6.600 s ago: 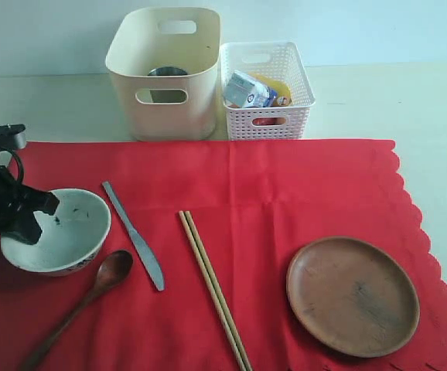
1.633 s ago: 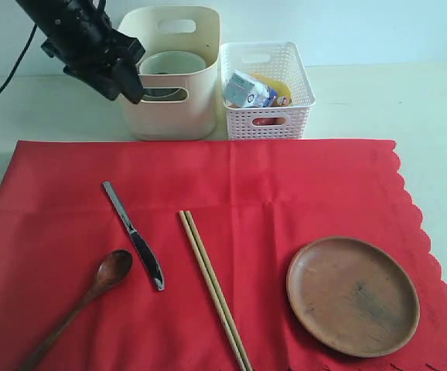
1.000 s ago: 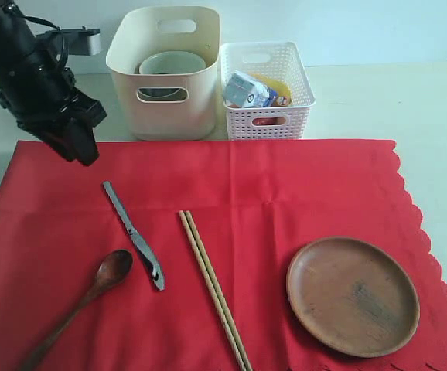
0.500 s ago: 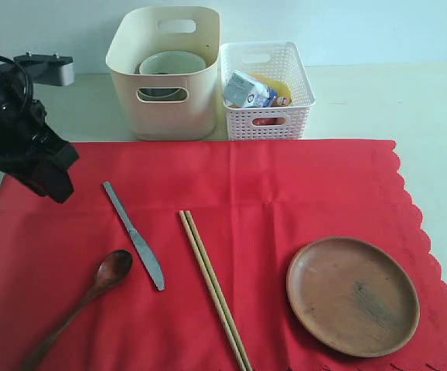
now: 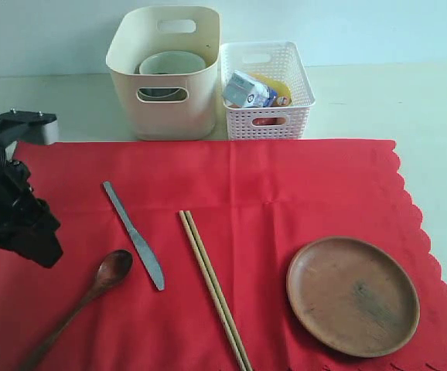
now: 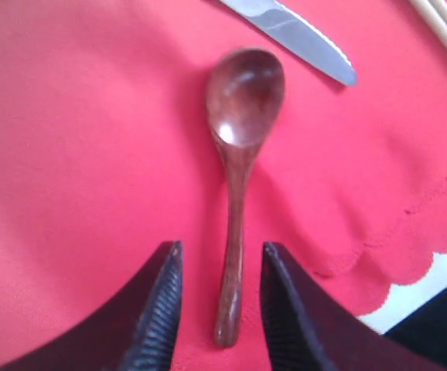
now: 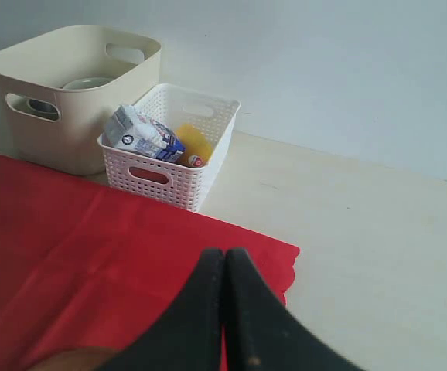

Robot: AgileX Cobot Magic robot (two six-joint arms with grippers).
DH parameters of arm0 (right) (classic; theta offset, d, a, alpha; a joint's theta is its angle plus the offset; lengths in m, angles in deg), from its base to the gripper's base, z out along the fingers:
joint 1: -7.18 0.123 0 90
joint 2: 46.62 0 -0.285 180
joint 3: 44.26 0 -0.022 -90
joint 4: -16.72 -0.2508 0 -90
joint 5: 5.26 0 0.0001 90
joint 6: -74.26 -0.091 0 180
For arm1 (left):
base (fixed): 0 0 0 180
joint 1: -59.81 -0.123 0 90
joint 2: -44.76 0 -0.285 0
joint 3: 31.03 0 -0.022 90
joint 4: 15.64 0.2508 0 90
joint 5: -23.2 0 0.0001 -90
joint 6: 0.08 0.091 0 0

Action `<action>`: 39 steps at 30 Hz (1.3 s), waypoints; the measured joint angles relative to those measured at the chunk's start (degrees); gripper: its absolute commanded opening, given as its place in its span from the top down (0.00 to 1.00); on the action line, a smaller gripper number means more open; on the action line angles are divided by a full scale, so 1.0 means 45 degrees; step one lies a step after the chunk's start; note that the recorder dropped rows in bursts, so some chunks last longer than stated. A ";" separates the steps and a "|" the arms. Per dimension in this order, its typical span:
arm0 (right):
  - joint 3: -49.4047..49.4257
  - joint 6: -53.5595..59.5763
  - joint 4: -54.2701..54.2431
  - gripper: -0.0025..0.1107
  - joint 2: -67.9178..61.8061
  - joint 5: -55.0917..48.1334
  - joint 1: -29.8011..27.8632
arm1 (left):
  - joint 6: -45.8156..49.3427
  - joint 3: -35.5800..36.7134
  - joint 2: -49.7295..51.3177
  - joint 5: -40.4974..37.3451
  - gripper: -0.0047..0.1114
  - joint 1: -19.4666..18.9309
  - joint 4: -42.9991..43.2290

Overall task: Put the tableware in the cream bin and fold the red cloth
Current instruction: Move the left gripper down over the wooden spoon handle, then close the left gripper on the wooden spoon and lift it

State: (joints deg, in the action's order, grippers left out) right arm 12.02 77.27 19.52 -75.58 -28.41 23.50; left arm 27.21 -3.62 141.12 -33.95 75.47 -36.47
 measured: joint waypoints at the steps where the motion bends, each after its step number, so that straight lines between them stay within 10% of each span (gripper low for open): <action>1: 0.0000 0.0000 0.0000 0.98 0.0000 0.0000 0.0000 | 0.0033 0.0125 -0.0102 0.0028 0.66 0.0075 -0.0008; 14: 0.0000 -0.0021 0.0000 0.98 0.0000 0.0000 0.0000 | -0.0452 0.1058 -0.0513 0.1914 0.63 0.2301 0.1599; 39: 0.0000 -0.0021 0.0000 0.98 0.0000 0.0000 0.0000 | -0.0557 0.1881 0.0194 0.3368 0.54 0.2667 0.1050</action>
State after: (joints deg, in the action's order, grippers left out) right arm 12.02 77.17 19.52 -75.58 -28.41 23.50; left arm 24.71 4.84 141.99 -18.80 87.48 -31.74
